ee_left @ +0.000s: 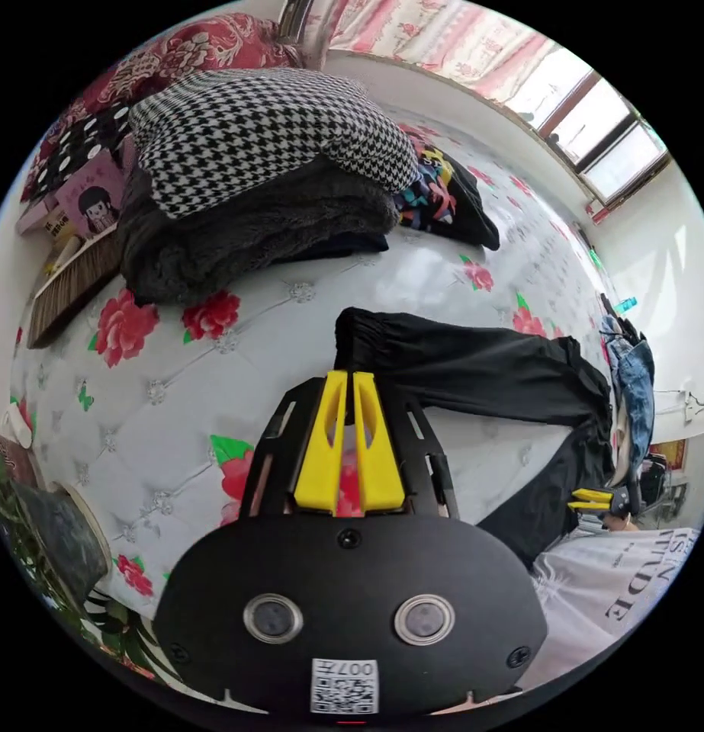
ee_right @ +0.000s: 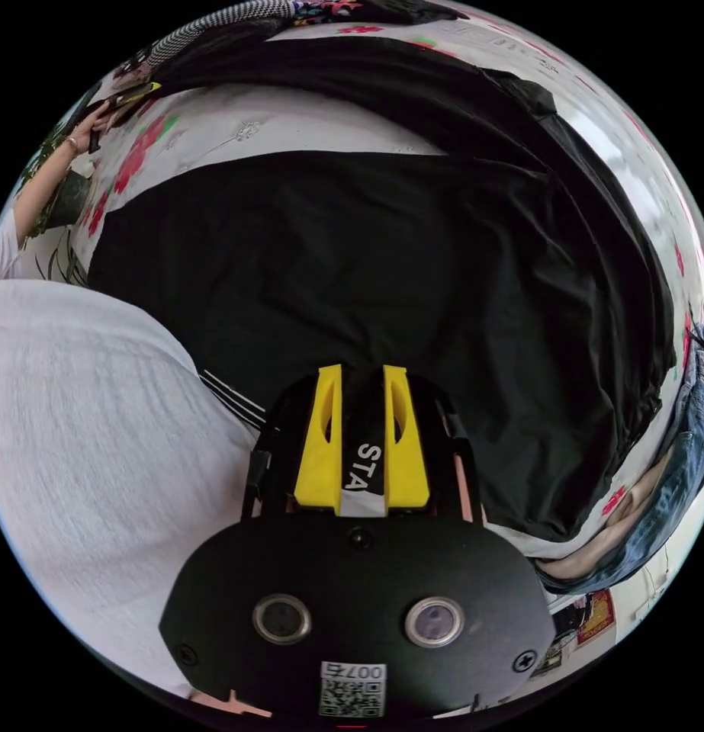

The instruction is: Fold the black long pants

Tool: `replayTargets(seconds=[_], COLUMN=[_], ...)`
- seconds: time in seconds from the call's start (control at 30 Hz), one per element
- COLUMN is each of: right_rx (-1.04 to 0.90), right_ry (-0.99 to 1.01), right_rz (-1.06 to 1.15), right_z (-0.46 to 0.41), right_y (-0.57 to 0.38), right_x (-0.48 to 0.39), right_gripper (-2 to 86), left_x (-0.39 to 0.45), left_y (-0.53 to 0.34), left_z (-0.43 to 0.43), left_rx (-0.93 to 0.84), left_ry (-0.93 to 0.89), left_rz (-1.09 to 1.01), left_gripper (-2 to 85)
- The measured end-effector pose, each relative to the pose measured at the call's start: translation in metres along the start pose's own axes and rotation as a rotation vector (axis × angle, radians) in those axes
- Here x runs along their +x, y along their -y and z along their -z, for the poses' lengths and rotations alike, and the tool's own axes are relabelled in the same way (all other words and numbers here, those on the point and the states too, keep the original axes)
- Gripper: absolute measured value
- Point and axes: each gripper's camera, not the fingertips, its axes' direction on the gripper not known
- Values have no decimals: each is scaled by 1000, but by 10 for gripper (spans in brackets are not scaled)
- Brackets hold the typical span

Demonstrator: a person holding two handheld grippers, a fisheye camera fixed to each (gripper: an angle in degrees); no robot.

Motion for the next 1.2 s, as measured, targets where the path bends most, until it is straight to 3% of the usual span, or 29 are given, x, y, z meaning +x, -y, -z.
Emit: replayTargets(seconds=[0.13,0.3,0.43,0.6,0.7,0.8,1.03,1.13,1.2], right_rx=[-10,59,209,268,254,203,-103,-28,26], right_ry=[23,92,16,-110,-146,-181,-125,-182,-233], right_rz=[26,29,-61,-169,-238,-260,-64,-41,-79], right_z=[-17,-9,26,57,63,52,-53,-41,-31], right_y=[1,-10,-25,-17,-2,20,61,47,36], right_x=[4,30,95,201,270,322,379,400,417], right_gripper=[71,64,62,66,72,79,43,16,12], left_x=[-24,-18,9,79,108,124,166,176,181], left_y=[-32,-60,-32,44,79,105,123,141,170], left_z=[-30,-28,-29,-87,-138,-193,-236,-249,-246], left_rx=[-78,73,114,7,-106,-280,-281,-226,-117], left_ry=[48,111,93,90,149,232,364,445,397], left_rz=[112,188,73,-193,-233,-182,-302,-294,-233], left_gripper=[61,82,89,121,124,119,3,-7,-9])
